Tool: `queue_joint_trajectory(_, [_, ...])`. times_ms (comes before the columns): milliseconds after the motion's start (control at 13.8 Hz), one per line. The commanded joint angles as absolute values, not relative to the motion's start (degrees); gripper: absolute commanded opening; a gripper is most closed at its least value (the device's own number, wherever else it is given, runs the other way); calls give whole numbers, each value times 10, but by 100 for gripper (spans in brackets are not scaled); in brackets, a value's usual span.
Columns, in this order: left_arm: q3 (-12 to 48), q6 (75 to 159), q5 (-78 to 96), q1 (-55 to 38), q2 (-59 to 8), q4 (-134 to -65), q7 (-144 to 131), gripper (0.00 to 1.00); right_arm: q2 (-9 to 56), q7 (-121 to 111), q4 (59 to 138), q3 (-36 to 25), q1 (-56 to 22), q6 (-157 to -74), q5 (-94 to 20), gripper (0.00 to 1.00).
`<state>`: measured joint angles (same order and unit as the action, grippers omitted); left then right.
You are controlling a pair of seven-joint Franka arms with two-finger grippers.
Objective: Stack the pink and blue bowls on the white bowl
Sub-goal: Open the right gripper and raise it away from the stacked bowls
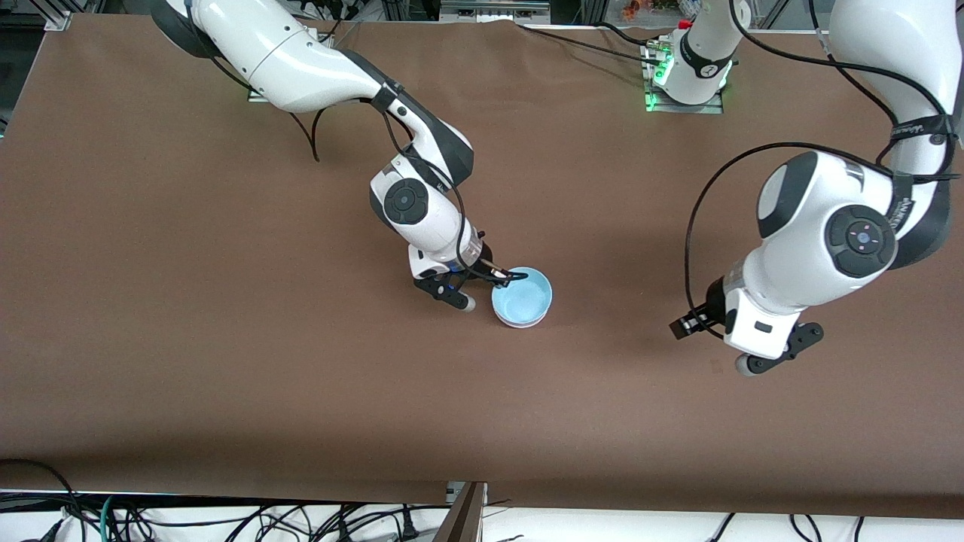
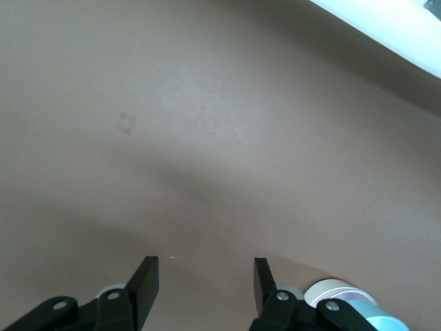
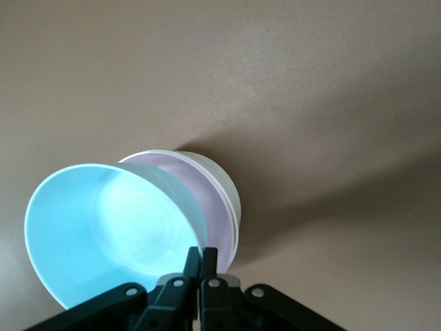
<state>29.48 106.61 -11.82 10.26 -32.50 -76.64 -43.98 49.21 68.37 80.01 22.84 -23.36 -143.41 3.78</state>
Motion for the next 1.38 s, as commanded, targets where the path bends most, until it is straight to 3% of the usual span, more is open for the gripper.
queue_joint_trajectory(0, [299, 1042, -100, 121, -309, -771, -383, 63, 506, 686, 784, 226, -243, -1435, 52, 0])
queue_joint_trajectory(724, [298, 1034, -97, 144, -301, -771, -331, 64, 518, 685, 784, 226, -245, -1433, 87, 0])
queue_joint_trajectory(941, [298, 1034, -98, 152, -301, -771, -330, 68, 517, 685, 784, 227, -244, -1433, 87, 0])
queue_joint_trajectory(1014, [298, 1034, -98, 152, -301, -771, -330, 69, 516, 686, 784, 227, -243, -1433, 87, 74])
queue_joint_trajectory(1086, [298, 1034, -98, 152, -301, -771, -330, 72, 515, 686, 783, 227, -243, -1433, 87, 100])
queue_joint_trajectory(1303, [297, 1034, -98, 152, -300, -771, -330, 76, 508, 684, 780, 228, -239, -1409, 85, 100])
